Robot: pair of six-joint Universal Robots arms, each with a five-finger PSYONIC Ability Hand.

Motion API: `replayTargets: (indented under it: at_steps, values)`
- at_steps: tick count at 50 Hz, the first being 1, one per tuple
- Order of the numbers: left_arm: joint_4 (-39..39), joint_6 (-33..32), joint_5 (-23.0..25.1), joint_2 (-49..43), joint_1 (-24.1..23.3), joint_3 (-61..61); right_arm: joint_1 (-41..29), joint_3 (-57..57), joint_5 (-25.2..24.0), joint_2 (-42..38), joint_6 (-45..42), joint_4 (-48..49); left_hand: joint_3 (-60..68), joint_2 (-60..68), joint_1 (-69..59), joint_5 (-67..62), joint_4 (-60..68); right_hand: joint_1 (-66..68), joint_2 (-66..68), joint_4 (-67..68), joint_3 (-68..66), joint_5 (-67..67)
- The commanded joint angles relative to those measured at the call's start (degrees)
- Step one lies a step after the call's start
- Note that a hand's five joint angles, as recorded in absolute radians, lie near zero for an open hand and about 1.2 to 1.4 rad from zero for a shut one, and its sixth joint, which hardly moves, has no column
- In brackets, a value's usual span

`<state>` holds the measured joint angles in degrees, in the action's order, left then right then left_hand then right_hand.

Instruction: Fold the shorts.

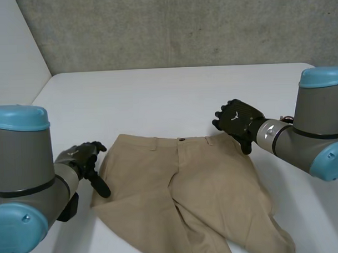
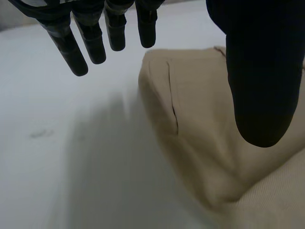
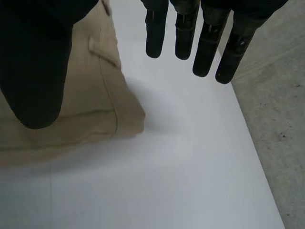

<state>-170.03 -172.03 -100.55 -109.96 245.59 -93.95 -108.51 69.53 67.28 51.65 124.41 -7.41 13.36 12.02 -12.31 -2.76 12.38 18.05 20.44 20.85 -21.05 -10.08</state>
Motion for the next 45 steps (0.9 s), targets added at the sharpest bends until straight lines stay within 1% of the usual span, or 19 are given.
replayTargets:
  at_steps: [1,7,10,11,14,15,16,18,19,20,22,23,27,31,33,39,42,45]
  values:
    - [-1.1,0.3,0.0,-3.2,-0.5,0.7,1.1,-2.0,-2.5,-5.2,-2.3,2.7,-2.1,-0.8,1.1,1.5,-1.2,11.2,8.8,8.4,-8.2,-9.2]
    - [-2.3,0.2,-0.1,-3.9,-2.1,1.4,1.5,-2.4,-2.9,-7.2,-2.3,6.1,0.4,1.7,-1.4,-1.0,1.4,13.1,10.7,10.3,-10.1,-11.0]
    - [-2.4,0.2,-0.3,-4.4,-2.5,1.8,1.5,-3.0,-3.3,-8.1,-2.2,7.3,3.9,5.3,-5.0,-4.5,4.9,14.1,11.7,11.3,-11.1,-12.0]
    - [-2.4,0.1,-0.3,-4.7,-2.6,2.0,1.5,-3.2,-3.3,-8.4,-2.2,7.3,8.4,9.8,-9.5,-9.0,9.4,14.7,12.4,11.9,-11.7,-12.7]
    - [-2.4,0.1,-0.4,-5.2,-2.6,2.2,1.5,-3.4,-3.3,-9.1,-2.3,7.3,13.7,15.0,-14.7,-14.3,14.6,20.4,18.1,17.6,-17.4,-18.4]
    - [-2.3,-0.1,-0.4,-5.4,-2.6,2.4,1.5,-3.5,-3.3,-9.3,-2.3,7.2,18.0,19.3,-19.1,-18.6,19.0,23.1,20.7,20.3,-20.1,-21.1]
    - [-2.3,-0.2,-0.4,-5.5,-2.7,2.4,1.5,-3.5,-3.3,-9.4,-2.3,7.1,21.2,22.6,-22.3,-21.8,22.2,30.6,28.3,27.8,-27.6,-28.6]
    - [-2.1,-0.5,-0.4,-5.8,-2.7,2.5,1.5,-3.4,-3.3,-9.6,-2.2,6.7,27.4,28.8,-28.5,-28.0,28.4,40.3,37.9,37.5,-37.3,-38.2]
    - [-2.1,-0.7,-0.4,-6.1,-2.7,2.7,1.5,-3.4,-3.3,-9.6,-2.2,6.6,34.1,35.5,-35.2,-34.7,35.1,46.5,44.1,43.7,-43.5,-44.4]
    - [-2.0,-0.7,-0.4,-6.3,-2.7,2.8,1.5,-3.3,-3.3,-9.3,-2.2,6.1,38.0,39.4,-39.1,-38.6,39.0,61.7,59.3,58.9,-58.7,-59.7]
    - [-1.9,-0.8,-0.4,-6.8,-2.7,3.2,1.7,-2.9,-3.3,-8.9,-2.2,5.2,46.3,47.6,-47.3,-46.9,47.2,61.9,59.6,59.2,-59.0,-59.9]
    - [-1.8,-1.0,-0.5,-7.3,-2.6,4.0,1.9,-2.7,-3.4,-8.7,-2.2,4.7,53.3,54.6,-54.3,-53.9,54.3,61.9,59.6,59.2,-59.0,-59.9]
    - [-1.6,-1.1,-2.4,-7.7,-2.6,7.1,2.6,-1.6,-2.9,-6.5,-2.0,0.7,66.6,68.0,-67.7,-67.2,67.6,61.9,59.6,59.2,-59.0,-59.9]
    - [-2.1,-2.0,-4.0,-8.0,-2.6,12.1,3.4,0.9,-3.0,-1.7,-1.8,-7.3,66.6,68.0,-67.7,-67.2,67.6,61.9,59.6,59.2,-59.0,-59.9]
    - [-2.1,-2.7,-4.0,-8.7,-2.6,14.8,3.5,1.6,-3.1,-0.1,-1.5,-10.7,66.6,68.0,-67.7,-67.2,67.6,61.9,59.6,59.2,-59.0,-59.9]
    - [-2.0,-8.7,-4.0,-14.2,-2.6,27.7,4.6,5.5,-3.2,5.7,-1.0,-19.7,66.6,68.0,-67.7,-67.2,67.6,61.9,59.6,59.2,-59.0,-59.9]
    - [-1.8,-10.8,-4.1,-17.7,-2.6,34.5,4.9,7.5,-3.2,7.4,-0.5,-21.6,66.6,68.0,-67.7,-67.2,67.6,61.9,59.6,59.2,-59.0,-59.9]
    - [-1.3,-10.9,-4.1,-19.9,-3.0,38.3,5.1,10.4,-2.2,10.3,3.3,-22.8,66.6,68.0,-67.7,-67.2,67.6,61.9,59.6,59.2,-59.0,-59.9]
